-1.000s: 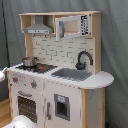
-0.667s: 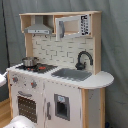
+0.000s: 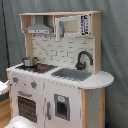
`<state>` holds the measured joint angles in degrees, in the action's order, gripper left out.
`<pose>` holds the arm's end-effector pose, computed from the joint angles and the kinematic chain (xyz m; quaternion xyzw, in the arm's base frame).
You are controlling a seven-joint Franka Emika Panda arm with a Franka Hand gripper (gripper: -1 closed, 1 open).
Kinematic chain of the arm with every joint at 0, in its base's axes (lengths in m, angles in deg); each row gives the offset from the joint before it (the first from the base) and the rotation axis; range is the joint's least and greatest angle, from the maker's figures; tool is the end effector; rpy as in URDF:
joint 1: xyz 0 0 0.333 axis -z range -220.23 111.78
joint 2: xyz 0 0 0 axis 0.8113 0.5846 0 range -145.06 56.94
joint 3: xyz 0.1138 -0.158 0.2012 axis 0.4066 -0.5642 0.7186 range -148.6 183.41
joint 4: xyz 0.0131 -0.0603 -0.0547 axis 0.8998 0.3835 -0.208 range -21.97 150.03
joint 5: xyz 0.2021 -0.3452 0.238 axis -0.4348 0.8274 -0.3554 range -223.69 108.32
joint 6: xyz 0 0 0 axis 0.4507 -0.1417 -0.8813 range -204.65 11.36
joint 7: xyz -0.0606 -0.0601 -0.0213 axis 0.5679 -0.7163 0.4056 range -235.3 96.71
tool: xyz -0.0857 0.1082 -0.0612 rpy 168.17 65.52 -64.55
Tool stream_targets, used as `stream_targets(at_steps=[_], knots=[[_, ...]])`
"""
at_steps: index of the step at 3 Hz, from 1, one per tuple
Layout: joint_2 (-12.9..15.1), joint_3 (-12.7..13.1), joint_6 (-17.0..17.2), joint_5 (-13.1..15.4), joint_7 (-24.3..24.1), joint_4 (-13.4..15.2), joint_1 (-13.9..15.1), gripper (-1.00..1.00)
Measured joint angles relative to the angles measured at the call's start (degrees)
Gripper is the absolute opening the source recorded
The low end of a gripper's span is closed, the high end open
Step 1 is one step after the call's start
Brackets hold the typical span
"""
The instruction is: Play with the kitchen
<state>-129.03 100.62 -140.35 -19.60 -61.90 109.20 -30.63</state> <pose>0.3390 0.4899 0.3909 0.3128 0.5213 0.3443 0.7154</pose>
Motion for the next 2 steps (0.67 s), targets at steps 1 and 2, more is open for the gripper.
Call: stream_targets(at_steps=[1,2], knots=[[0.60,1.81,-4.51,0.00,3.13,0.80,0.58,1.00],[0.82,1.82,-9.01,-0.02,6.30,0.27,2.17,1.00]])
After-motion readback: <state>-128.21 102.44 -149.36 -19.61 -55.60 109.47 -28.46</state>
